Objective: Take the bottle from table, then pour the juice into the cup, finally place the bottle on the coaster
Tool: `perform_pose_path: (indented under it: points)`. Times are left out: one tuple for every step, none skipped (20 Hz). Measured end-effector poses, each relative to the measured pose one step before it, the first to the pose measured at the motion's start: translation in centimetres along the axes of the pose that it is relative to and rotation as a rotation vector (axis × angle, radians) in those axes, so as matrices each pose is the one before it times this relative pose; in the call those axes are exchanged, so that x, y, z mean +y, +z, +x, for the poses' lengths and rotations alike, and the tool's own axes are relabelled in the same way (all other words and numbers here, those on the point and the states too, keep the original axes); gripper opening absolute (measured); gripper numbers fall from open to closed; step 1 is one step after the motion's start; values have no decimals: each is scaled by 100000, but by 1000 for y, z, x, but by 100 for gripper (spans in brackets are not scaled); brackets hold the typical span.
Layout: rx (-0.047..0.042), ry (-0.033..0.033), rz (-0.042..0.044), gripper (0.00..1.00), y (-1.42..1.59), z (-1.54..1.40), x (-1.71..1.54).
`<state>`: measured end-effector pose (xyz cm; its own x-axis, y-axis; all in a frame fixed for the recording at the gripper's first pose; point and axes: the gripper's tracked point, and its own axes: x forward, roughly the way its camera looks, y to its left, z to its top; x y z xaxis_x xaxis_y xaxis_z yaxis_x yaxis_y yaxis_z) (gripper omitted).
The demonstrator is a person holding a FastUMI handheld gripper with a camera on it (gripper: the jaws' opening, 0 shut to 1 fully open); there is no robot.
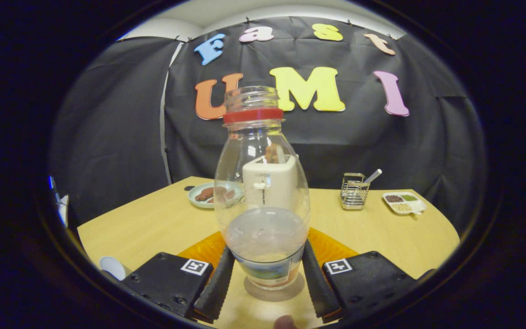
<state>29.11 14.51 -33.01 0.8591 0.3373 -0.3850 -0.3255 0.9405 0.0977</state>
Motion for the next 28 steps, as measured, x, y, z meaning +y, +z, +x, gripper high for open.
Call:
perform_pose_path:
  points:
    - [738,105,-902,78,-570,543,-118]
    - [700,115,-1005,79,-522,427,-90]
    - [-119,-218,-631,79,-421,22,-138]
    - [-433,195,477,80,-129,187,-161]
    - [222,73,576,80,-278,229,-44]
    - [393,214,815,80,-200,289,-55]
    - [701,17,-63,81,-359,216,75]
    - [618,-552,-230,81,-200,157,-168]
    - [-152,-34,361,82,-4,87,-133]
    - [226,10,261,82,-35,118,-73]
    - [128,189,426,83,-142,-3,27]
    - [397,190,462,83,-164,99,-21]
    - [-385,-261,367,84,8,-25,-84]
    - [-137,-313,269,85,118,-7,-96]
    - [-325,122,102,86,-21,-25,13]
    - [-75,-334,-71,88,34,3,-114]
    - [4,-523,-205,92,-66,-51,-148]
    - [-99,-301,-63,97,116,-45,-83]
    - [-183,-391,-127,100,51,-66,-34]
    - [-433,-239,79,100,229,-153,-97]
    - [-456,-130,322,100,199,-216,10]
    - [-643,-234,592,100,413,-259,-12]
    - [-506,-165,833,100,440,-377,-12]
    - [-683,-126,1032,100,619,-361,0]
    - [-1169,-517,817,100,776,-524,-14]
    - [-1083,-260,162,100,751,-322,-3]
    - [-1437,-626,588,100,925,-367,-85]
    - [-1172,-237,707,100,883,-702,-150]
